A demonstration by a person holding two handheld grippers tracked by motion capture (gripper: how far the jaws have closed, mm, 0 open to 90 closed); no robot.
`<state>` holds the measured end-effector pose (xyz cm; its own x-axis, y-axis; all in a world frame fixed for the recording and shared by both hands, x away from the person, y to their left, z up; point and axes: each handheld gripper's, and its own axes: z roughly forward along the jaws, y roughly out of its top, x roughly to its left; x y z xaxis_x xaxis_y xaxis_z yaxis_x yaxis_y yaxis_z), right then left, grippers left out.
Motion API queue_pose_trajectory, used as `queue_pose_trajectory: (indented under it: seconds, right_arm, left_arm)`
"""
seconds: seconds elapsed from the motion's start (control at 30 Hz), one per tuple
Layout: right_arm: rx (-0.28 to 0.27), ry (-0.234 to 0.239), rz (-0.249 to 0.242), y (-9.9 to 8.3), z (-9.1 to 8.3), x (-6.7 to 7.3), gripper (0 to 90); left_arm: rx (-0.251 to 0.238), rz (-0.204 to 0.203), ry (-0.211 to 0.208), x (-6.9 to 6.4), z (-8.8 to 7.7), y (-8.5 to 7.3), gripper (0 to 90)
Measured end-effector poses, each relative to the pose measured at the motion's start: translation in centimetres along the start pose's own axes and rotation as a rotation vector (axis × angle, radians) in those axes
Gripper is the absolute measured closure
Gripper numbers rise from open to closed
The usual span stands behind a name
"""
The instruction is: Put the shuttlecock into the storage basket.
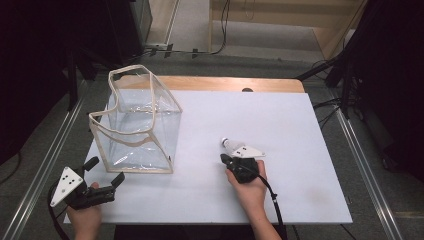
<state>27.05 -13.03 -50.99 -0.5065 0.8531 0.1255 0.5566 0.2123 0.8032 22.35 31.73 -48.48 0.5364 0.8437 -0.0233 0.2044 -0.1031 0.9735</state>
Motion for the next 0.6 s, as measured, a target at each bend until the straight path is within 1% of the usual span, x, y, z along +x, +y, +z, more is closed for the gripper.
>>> queue_pose_trajectory:
  seconds: [0.03, 0.13, 0.17, 0.23, 0.27, 0.4, 0.6]
  right_arm:
    - [-0.008, -0.011, 0.005, 0.1, -0.2, -0.5, 87.8]
    - [-0.010, -0.019, 0.017, 0.1, -0.4, -0.9, 87.8]
    - [-0.015, -0.030, 0.018, 0.1, -0.6, -1.4, 87.9]
    - [-0.013, -0.031, 0.020, 0.2, -0.7, -1.5, 87.8]
    - [-0.011, -0.040, 0.022, 0.3, -0.7, -1.9, 87.8]
    - [-0.007, -0.054, 0.020, 0.5, -0.7, -2.3, 87.9]
    - [-0.013, -0.070, 0.023, 1.1, -0.6, -3.1, 87.8]
  left_arm:
    - [-0.001, 0.000, 0.000, 0.0, 0.0, 0.0, 0.0]
    - [-0.001, 0.000, 0.000, 0.0, 0.0, 0.0, 0.0]
    - [-0.001, 0.000, -0.001, 0.0, 0.0, 0.0, 0.0]
    - [-0.001, 0.000, 0.000, 0.0, 0.0, 0.0, 0.0]
    - [-0.001, 0.000, 0.001, 0.0, 0.0, 0.0, 0.0]
    - [-0.001, 0.000, -0.001, 0.0, 0.0, 0.0, 0.0]
    - [0.000, 0.001, 0.001, 0.0, 0.0, 0.0, 0.0]
